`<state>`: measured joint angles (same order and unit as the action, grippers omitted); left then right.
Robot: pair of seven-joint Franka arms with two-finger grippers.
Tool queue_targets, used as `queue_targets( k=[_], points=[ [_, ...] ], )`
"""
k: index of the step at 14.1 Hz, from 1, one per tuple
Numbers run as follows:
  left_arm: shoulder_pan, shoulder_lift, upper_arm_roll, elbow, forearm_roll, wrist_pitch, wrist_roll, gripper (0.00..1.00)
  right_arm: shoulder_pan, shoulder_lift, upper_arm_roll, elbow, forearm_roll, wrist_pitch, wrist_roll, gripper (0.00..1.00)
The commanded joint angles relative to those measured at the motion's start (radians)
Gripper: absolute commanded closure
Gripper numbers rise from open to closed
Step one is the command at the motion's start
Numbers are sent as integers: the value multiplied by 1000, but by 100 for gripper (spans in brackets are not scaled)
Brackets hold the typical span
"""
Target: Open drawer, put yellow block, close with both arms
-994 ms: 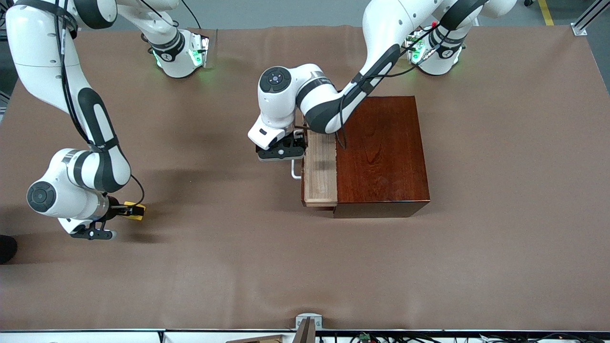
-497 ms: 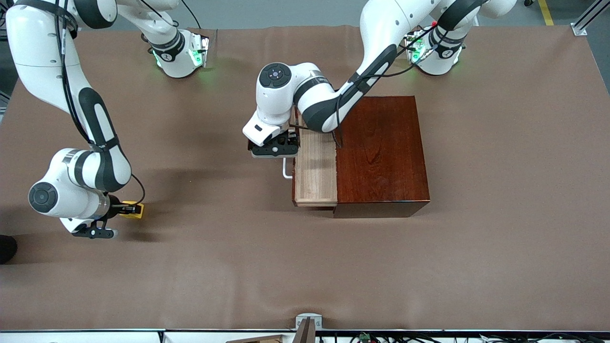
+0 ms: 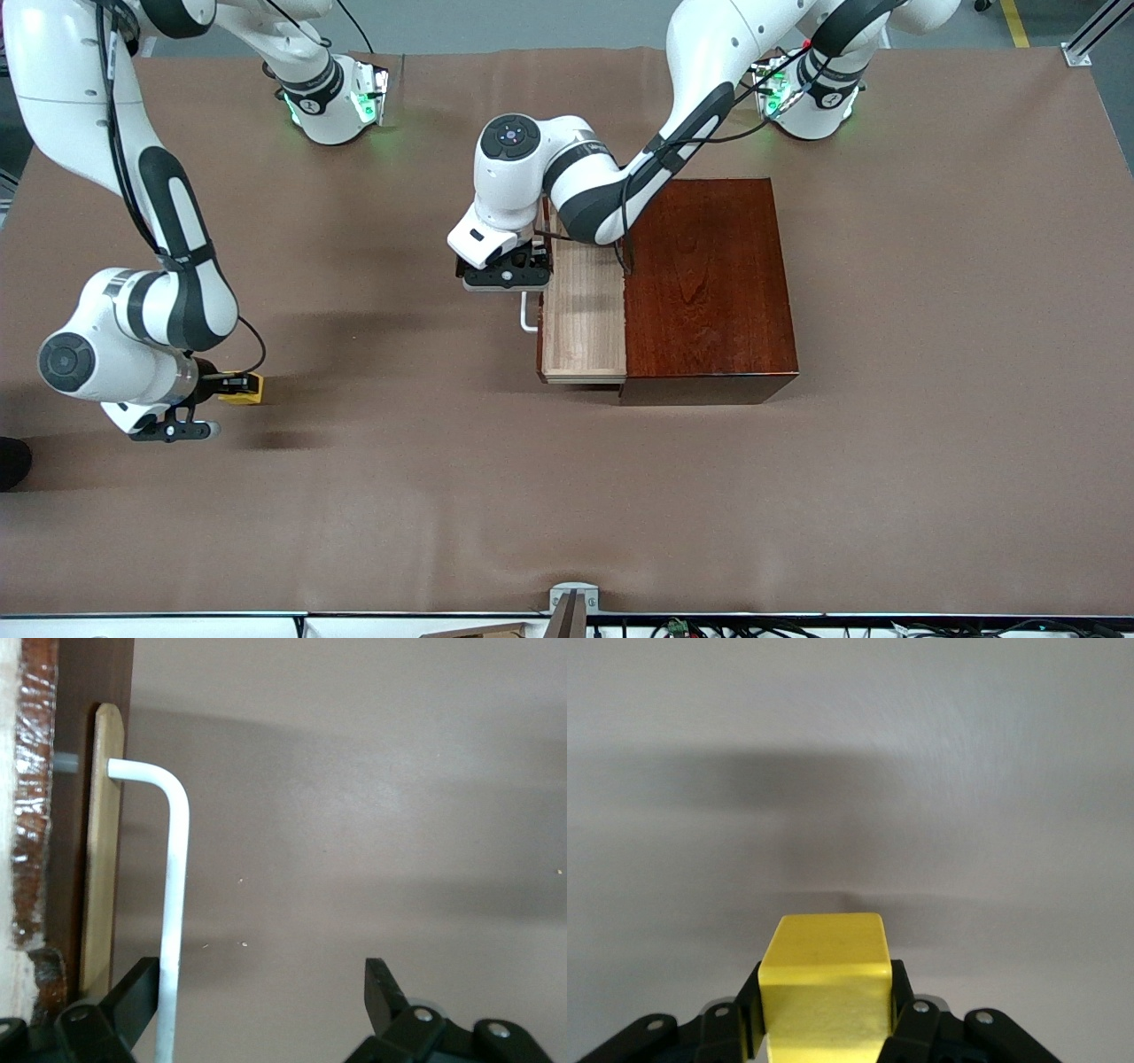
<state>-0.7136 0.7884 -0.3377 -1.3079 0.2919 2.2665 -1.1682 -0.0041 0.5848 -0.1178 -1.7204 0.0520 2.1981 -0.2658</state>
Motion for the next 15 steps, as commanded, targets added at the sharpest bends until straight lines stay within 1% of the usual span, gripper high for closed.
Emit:
queue_targets(
  k=[1, 5, 8, 11, 15],
  points=[
    [-50, 66, -23, 68, -66, 136, -38, 0, -13, -42, 1, 11, -14, -14, -201, 100],
    [-63, 68, -23, 70, -117, 197, -41, 0, -24, -51, 0, 60, -12, -14, -326, 100],
    [-67, 68, -23, 81, -152, 217, -41, 0, -24, -52, 1, 97, -12, -15, -426, 100],
    [-60, 55, -21, 81, -155, 191, -41, 0, -22, -60, 4, 105, -11, -15, -487, 100],
    [-55, 37, -12, 82, -152, 75, -33, 0, -22, -71, 7, 105, 0, -14, -590, 100]
  ],
)
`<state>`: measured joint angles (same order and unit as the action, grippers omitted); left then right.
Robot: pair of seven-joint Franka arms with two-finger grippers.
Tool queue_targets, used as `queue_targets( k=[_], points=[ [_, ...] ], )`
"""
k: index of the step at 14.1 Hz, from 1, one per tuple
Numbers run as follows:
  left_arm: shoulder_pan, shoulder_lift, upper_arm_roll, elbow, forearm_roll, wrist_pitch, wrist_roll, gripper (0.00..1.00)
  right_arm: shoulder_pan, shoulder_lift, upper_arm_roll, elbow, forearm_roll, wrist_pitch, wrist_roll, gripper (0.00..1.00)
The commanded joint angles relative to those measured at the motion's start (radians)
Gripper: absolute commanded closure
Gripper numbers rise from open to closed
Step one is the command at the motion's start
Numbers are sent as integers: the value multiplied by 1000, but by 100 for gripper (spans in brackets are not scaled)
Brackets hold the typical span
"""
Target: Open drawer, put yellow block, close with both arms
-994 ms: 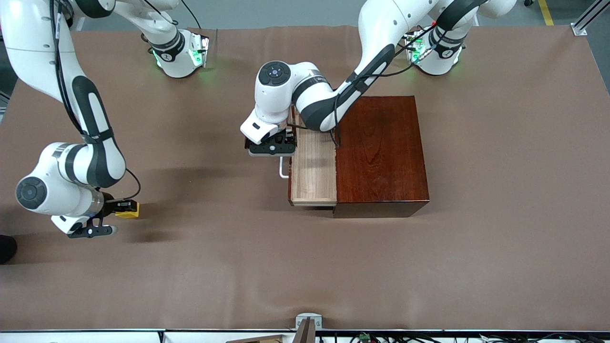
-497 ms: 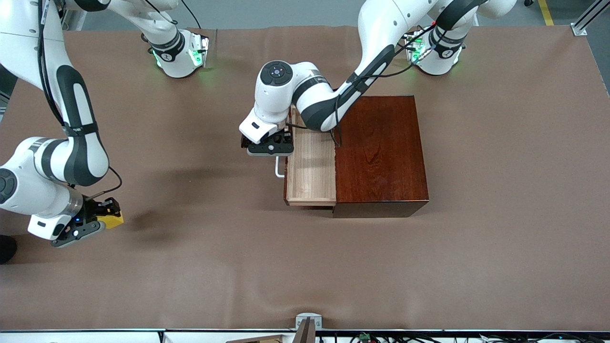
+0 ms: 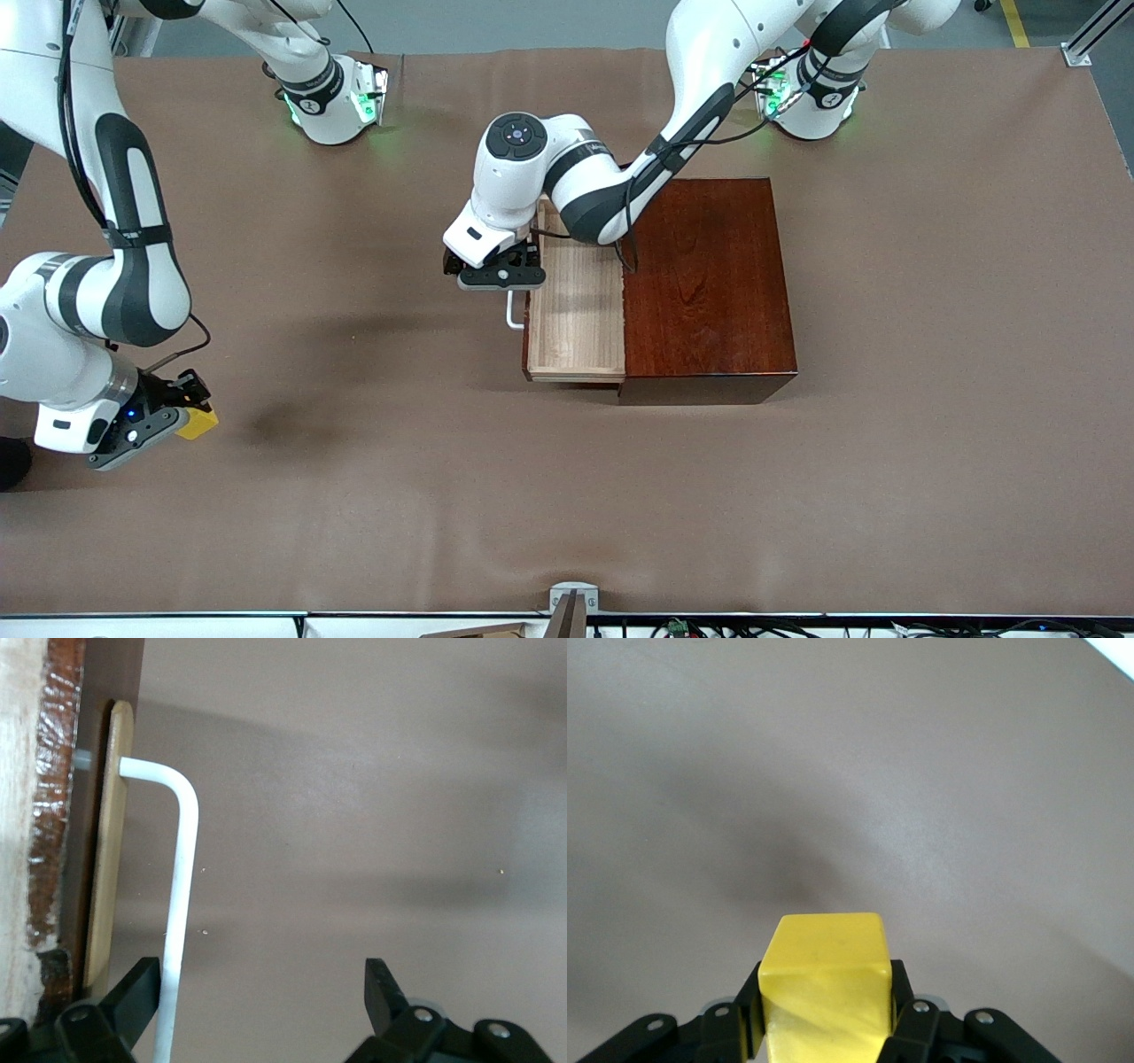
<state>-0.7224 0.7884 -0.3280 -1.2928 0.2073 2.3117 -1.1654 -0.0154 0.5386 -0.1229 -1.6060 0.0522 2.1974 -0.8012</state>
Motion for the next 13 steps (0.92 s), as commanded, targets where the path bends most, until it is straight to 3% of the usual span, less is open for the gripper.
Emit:
queue_targets(
  k=[1, 9, 13],
  points=[
    [-42, 25, -22, 67, -68, 8, -39, 0, -12, -25, 12, -8, 2, -12, -78, 100],
    [-17, -46, -17, 70, -69, -135, -40, 0, -9, -23, 12, 27, 2, -7, -165, 100],
    [64, -210, -19, 67, -69, -406, -22, 0, 2, -22, 15, 55, 2, -4, -278, 100]
  ],
)
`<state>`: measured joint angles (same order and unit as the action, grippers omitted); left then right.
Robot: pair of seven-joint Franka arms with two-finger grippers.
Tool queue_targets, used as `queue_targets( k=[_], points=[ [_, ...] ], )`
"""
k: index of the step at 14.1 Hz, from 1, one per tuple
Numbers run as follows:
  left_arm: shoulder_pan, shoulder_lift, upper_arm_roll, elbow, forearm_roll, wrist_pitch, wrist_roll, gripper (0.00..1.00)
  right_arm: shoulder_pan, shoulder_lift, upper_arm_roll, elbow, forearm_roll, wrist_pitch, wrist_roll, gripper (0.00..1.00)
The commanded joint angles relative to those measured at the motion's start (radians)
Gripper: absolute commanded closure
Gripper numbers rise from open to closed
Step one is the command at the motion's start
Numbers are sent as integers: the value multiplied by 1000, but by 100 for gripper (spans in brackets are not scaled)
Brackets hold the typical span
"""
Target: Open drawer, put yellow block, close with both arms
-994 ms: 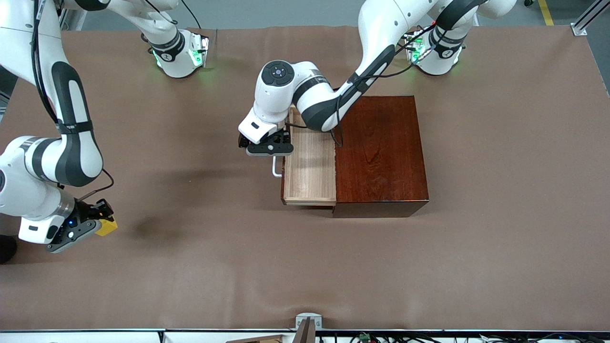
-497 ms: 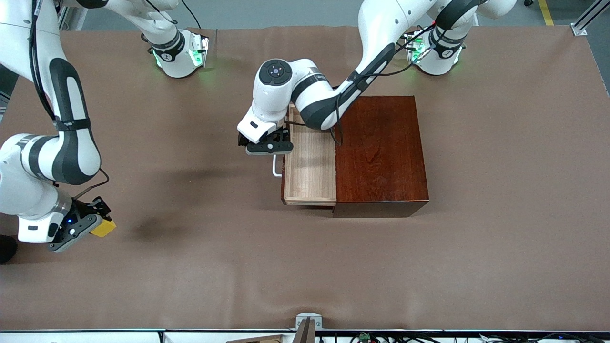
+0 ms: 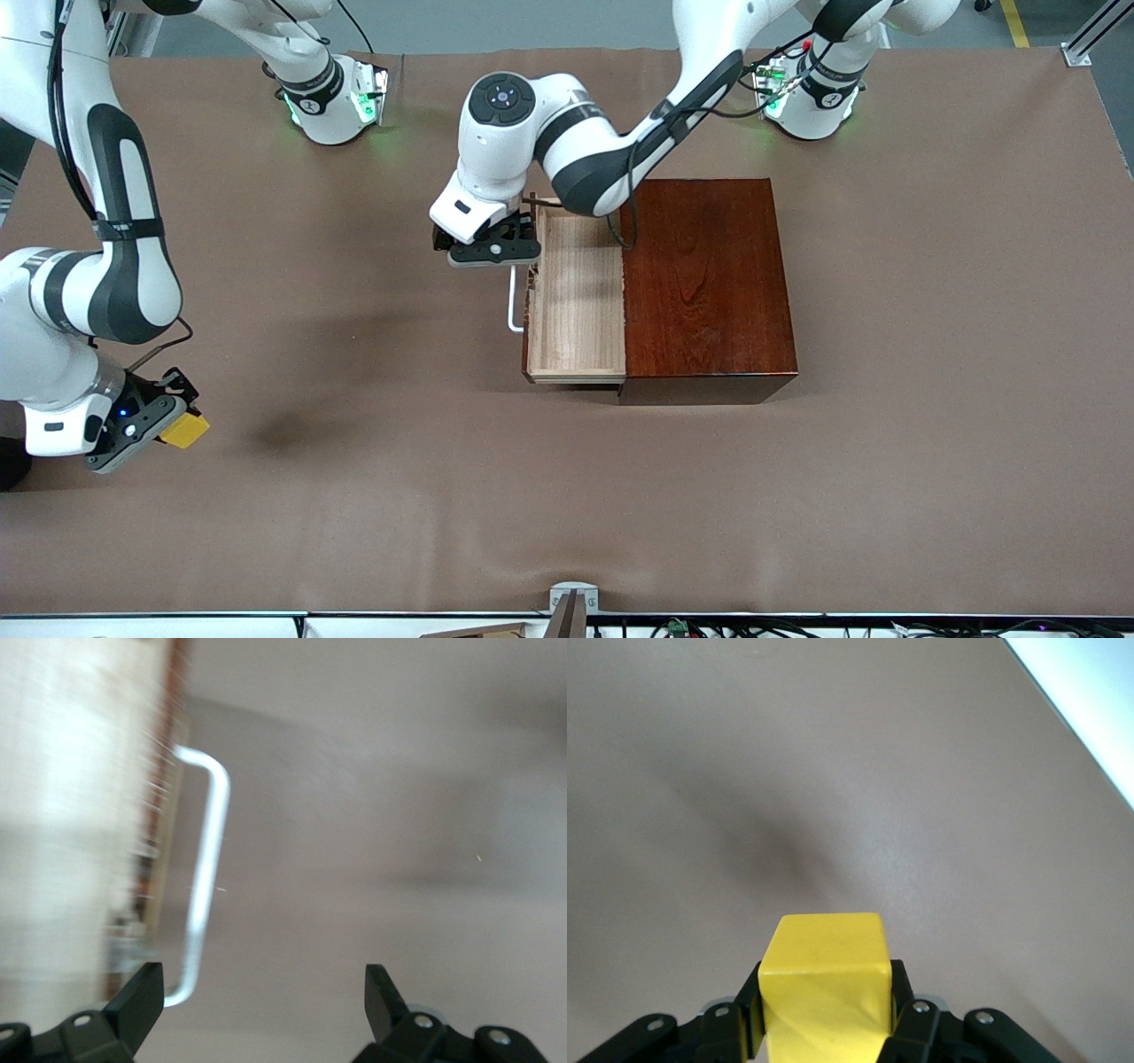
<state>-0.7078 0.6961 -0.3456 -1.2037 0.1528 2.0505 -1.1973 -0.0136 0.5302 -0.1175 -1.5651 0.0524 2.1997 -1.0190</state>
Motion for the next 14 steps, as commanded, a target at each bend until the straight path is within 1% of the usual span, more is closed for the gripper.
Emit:
queue_targets(
  k=[1, 3, 5, 7, 9, 10, 11, 12, 13, 14],
  points=[
    [76, -162, -1, -25, -13, -241, 54, 0, 6, -12, 19, 22, 1, -6, -105, 100],
    [143, -274, 7, -36, -13, -419, 271, 0, 32, -12, 30, 39, 1, -9, -165, 100],
    [244, -361, 5, -57, -16, -574, 477, 0, 84, -13, 33, 62, -6, -15, -187, 100],
    [370, -421, -6, -65, -21, -650, 630, 0, 139, -13, 33, 71, -9, -15, -184, 100],
    [503, -493, -4, -126, -65, -665, 763, 0, 188, -13, 33, 88, -9, -46, -178, 100],
    [572, -529, -4, -163, -87, -664, 813, 0, 204, -15, 33, 120, -8, -107, -177, 100],
    [643, -549, -6, -180, -111, -664, 858, 0, 227, -12, 33, 157, -11, -173, -176, 100],
    [706, -563, -6, -194, -136, -664, 886, 0, 256, -7, 33, 169, -17, -208, -173, 100],
    [758, -584, -6, -220, -142, -659, 901, 0, 288, -4, 32, 171, -19, -212, -171, 100],
    [784, -601, -4, -243, -144, -653, 919, 0, 312, -6, 32, 171, -17, -212, -173, 100]
  ],
)
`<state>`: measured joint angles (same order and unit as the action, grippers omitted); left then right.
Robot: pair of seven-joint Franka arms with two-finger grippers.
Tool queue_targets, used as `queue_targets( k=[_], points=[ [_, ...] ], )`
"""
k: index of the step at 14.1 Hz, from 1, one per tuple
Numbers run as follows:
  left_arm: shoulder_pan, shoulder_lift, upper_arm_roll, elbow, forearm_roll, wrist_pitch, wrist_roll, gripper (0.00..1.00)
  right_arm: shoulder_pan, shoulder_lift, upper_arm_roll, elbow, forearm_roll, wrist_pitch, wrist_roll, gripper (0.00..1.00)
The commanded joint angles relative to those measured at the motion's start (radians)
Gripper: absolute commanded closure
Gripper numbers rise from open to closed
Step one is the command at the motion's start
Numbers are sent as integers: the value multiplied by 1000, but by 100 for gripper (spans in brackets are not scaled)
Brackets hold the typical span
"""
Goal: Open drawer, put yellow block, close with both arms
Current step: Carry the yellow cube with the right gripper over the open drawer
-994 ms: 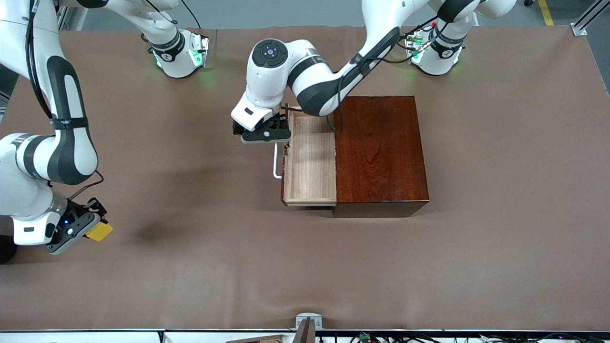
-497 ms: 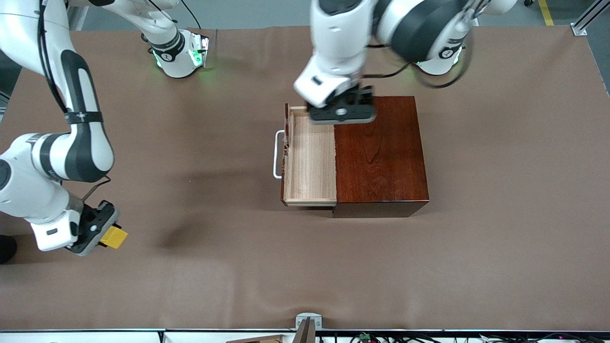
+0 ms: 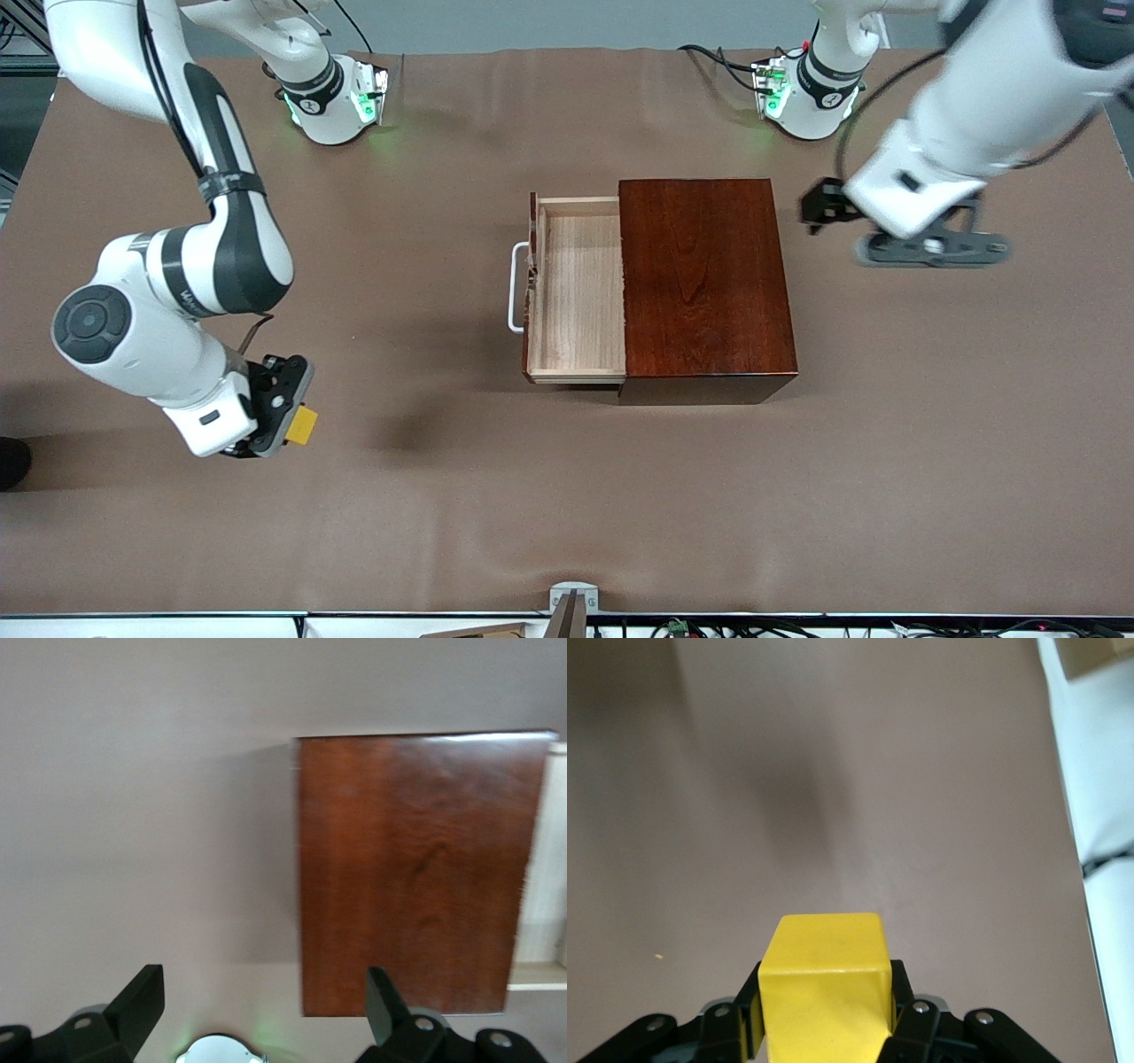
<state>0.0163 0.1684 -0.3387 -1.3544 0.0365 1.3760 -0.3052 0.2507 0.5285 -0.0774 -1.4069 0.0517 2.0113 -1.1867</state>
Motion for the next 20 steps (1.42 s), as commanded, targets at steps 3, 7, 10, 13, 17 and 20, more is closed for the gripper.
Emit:
queue_targets(
  k=[3, 7, 10, 13, 17, 20],
  points=[
    [111, -189, -11, -251, -27, 113, 50, 0, 123, -12, -7, 14, -6, -29, -4, 100],
    [122, -214, -2, -292, -27, 149, 57, 0, 272, -13, -5, 38, 3, -71, 18, 100],
    [139, -205, 0, -292, -27, 149, 60, 0, 376, -12, -7, 45, 2, -72, 148, 100],
    [140, -196, 0, -290, -26, 149, 60, 0, 473, -10, -9, 45, -12, -74, 297, 100],
    [139, -194, 0, -290, -26, 149, 60, 0, 525, 1, -7, 45, 0, -72, 355, 100],
    [139, -194, 0, -290, -26, 149, 60, 0, 581, 27, -8, 45, -7, -68, 357, 100]
  ],
)
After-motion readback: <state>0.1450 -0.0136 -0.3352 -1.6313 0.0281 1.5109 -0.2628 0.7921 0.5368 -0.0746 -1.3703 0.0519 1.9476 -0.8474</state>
